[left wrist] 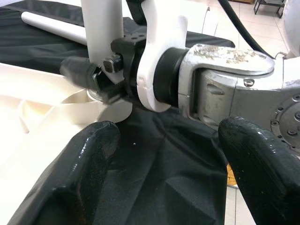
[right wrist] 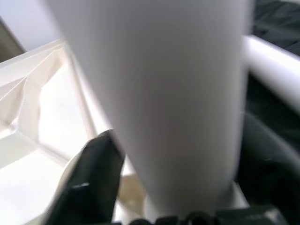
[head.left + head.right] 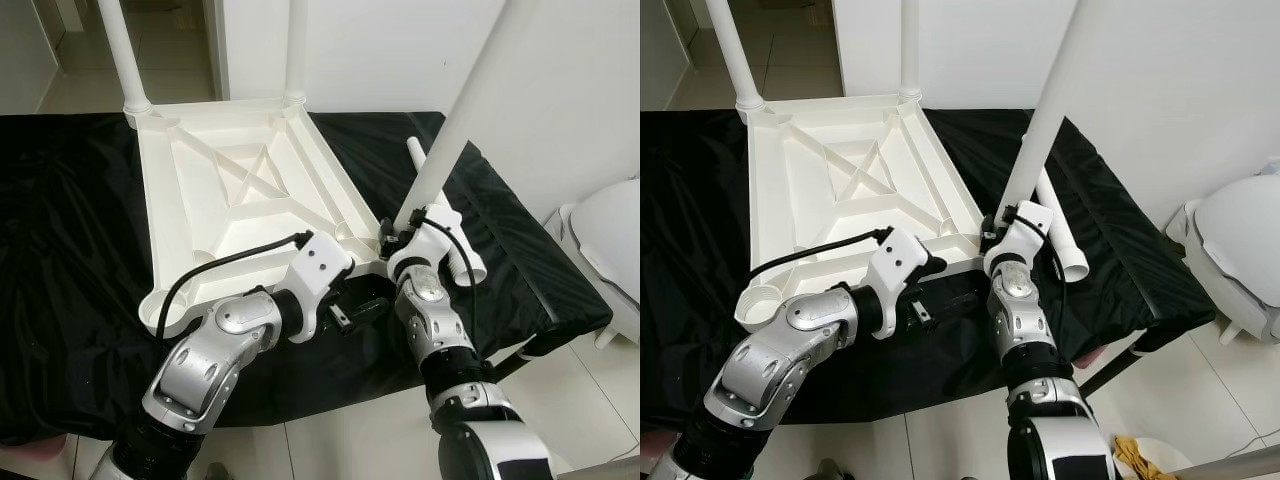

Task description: Building children table

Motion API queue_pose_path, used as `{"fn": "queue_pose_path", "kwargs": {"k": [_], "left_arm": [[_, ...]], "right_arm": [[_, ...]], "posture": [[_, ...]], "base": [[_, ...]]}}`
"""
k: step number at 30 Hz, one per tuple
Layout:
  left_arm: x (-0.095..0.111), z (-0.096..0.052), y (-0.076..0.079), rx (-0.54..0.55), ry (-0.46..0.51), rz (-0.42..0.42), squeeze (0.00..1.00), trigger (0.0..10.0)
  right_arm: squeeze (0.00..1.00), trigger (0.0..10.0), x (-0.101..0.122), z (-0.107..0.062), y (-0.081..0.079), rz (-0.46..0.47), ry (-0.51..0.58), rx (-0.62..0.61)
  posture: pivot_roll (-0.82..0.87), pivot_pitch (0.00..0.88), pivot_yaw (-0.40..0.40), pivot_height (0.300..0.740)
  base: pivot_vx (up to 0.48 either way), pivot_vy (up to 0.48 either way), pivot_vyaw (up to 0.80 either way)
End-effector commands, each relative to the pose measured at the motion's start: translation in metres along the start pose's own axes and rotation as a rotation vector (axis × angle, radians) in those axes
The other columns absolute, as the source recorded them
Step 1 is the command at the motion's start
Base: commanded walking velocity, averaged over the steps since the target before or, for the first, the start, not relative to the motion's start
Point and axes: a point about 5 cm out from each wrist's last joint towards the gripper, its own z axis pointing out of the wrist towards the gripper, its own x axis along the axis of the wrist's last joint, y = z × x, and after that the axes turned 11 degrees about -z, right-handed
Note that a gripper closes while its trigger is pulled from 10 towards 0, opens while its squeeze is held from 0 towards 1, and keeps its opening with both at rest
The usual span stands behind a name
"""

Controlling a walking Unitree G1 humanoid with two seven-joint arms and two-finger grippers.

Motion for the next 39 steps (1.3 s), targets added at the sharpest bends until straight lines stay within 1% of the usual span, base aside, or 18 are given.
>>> {"fn": "queue_pose_path", "kwargs": {"k": [1,6,7,8,10,11,13,14,16,17,19,21,23,25,29,30,37,39], "left_arm": [[-0.001,0.002,0.002,0.003,-0.003,-0.003,0.00,10.0],[-0.001,0.001,0.002,0.002,-0.002,-0.003,0.00,10.0],[-0.001,0.001,0.002,0.003,-0.003,-0.002,0.00,10.0],[-0.001,0.001,0.002,0.002,-0.003,-0.001,0.00,10.0],[-0.001,0.001,0.002,0.000,-0.004,-0.001,0.00,10.0],[-0.001,0.001,0.002,0.000,-0.004,-0.001,0.00,10.0],[-0.001,0.001,0.002,-0.001,-0.004,-0.001,0.00,10.0],[-0.001,0.001,0.002,-0.001,-0.004,-0.001,0.00,10.0],[-0.001,0.001,0.001,-0.002,-0.005,0.000,0.00,10.0],[-0.001,0.001,0.001,-0.002,-0.005,0.000,0.00,10.0],[0.000,0.001,0.001,-0.004,-0.007,0.004,0.00,10.0],[0.000,0.001,0.001,-0.004,-0.007,0.004,0.00,10.0],[0.001,0.000,0.000,-0.005,-0.008,0.006,0.00,10.0],[0.001,0.000,-0.001,-0.005,-0.009,0.008,0.00,10.0],[0.002,0.000,-0.001,-0.006,-0.009,0.011,0.00,10.0],[0.003,0.000,-0.002,-0.007,-0.010,0.014,0.00,10.0],[0.005,-0.001,-0.003,-0.004,-0.008,0.016,0.00,10.0],[0.005,-0.001,-0.004,-0.001,-0.008,0.018,0.00,10.0]], "right_arm": [[1.00,10.0,0.003,-0.002,0.001,0.018,0.022,0.047],[1.00,10.0,0.005,-0.003,0.003,0.015,0.036,0.076],[1.00,10.0,0.005,-0.002,0.007,0.032,0.036,0.108],[0.00,10.0,0.006,-0.002,0.014,0.032,0.049,0.136],[0.00,10.0,0.009,0.000,0.028,0.030,0.073,0.216],[0.00,10.0,0.009,0.000,0.028,0.030,0.073,0.216],[0.00,10.0,0.011,0.000,0.037,0.001,0.097,0.294],[0.00,10.0,0.011,0.000,0.037,0.001,0.097,0.294],[0.00,10.0,0.012,0.001,0.046,-0.053,0.115,0.356],[0.00,10.0,0.012,0.001,0.046,-0.053,0.115,0.356],[0.00,10.0,0.011,0.004,0.056,-0.135,0.122,0.450],[0.00,10.0,0.011,0.004,0.056,-0.135,0.122,0.450],[0.00,10.0,0.010,0.005,0.061,-0.177,0.118,0.531],[0.00,10.0,0.009,0.006,0.063,-0.192,0.103,0.581],[0.00,10.0,0.008,0.008,0.065,-0.206,0.089,0.613],[0.00,10.0,0.009,0.013,0.066,-0.255,0.070,0.645],[0.00,10.0,0.011,0.018,0.064,-0.292,0.040,0.664],[0.00,10.0,0.011,0.020,0.060,-0.299,0.024,0.678]], "posture": [[0.02,0.014,-0.091,0.740],[0.02,0.014,-0.091,0.740],[0.02,0.014,-0.091,0.740],[0.02,0.013,-0.091,0.740],[0.02,0.013,-0.089,0.740],[0.02,0.013,-0.089,0.740],[0.02,0.013,-0.087,0.740],[0.02,0.013,-0.087,0.740],[0.02,0.015,-0.079,0.740],[0.02,0.015,-0.079,0.740],[0.02,0.015,-0.073,0.740],[0.02,0.015,-0.073,0.740],[0.02,0.016,-0.064,0.740],[0.02,0.017,-0.060,0.740],[0.02,0.018,-0.058,0.740],[0.02,0.021,-0.049,0.740],[0.03,0.020,-0.048,0.740],[0.04,0.017,-0.045,0.740]], "base": [[0.000,0.000,0.00],[0.000,0.000,0.00],[0.000,0.000,0.00],[0.000,0.000,0.00],[0.000,0.000,0.00],[0.000,0.000,0.00],[0.000,0.000,0.00],[0.000,0.000,0.00],[0.000,0.000,0.00],[0.000,0.000,0.00],[0.000,0.000,0.00],[0.000,0.000,0.00],[0.000,0.000,0.00],[0.000,0.000,0.00],[0.000,0.000,0.00],[0.000,0.000,0.00],[0.000,0.000,0.00],[0.000,0.000,0.00]]}}
